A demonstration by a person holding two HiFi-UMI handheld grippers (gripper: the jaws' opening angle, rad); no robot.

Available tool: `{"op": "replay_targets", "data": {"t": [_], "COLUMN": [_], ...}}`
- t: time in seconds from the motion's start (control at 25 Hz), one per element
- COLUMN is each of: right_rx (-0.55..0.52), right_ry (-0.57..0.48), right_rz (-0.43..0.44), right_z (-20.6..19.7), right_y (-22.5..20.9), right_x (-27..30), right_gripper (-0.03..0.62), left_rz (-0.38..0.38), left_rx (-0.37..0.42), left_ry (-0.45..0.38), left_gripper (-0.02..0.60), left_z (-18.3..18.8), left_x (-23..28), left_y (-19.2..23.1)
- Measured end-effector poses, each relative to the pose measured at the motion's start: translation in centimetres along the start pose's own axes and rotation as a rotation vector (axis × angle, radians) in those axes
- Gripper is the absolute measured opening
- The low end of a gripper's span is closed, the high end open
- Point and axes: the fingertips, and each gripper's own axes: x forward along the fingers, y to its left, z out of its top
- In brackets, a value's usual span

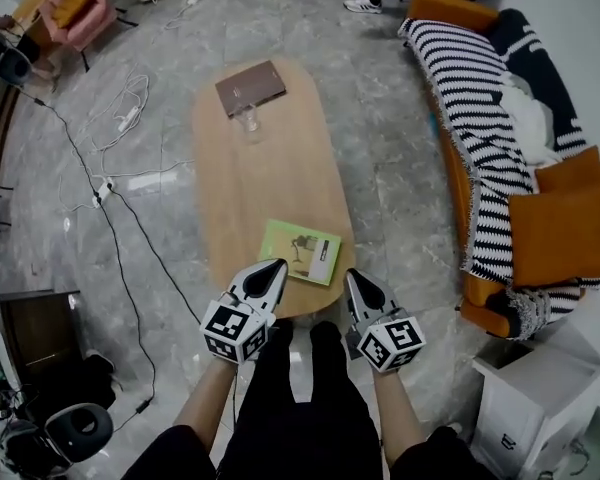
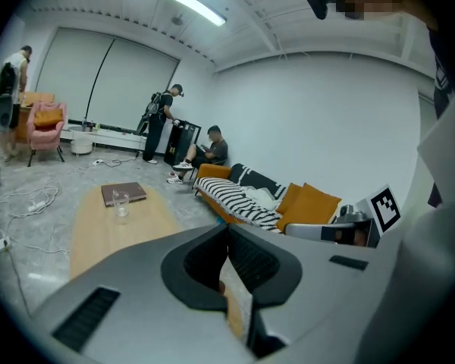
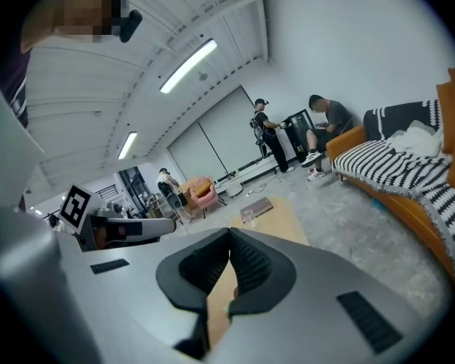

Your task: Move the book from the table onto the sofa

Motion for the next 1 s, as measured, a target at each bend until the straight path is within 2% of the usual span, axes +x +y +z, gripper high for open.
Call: {"op": "replay_targets", "data": {"t": [0.36,1.0], "right_rx": [0.090,0.177], "right_ry": [0.043,0.193], "right_rz": [-0.066,-0.119], "right_z": [-4.6,-18.1], "right_y": [-3.1,-11.5], "right_x": [3.3,10.7], "right_gripper": [0.021,0.023], "left_rz": [0.025,0.026], "left_rx": [-0.019,-0.039], "left_ry": [0.052,0.199], "left_gripper": [0.015,0.015], "left_z": [-3.7,-16.4], "left_x": [3.2,11.7], "left_y": [4.2,12.8]}}
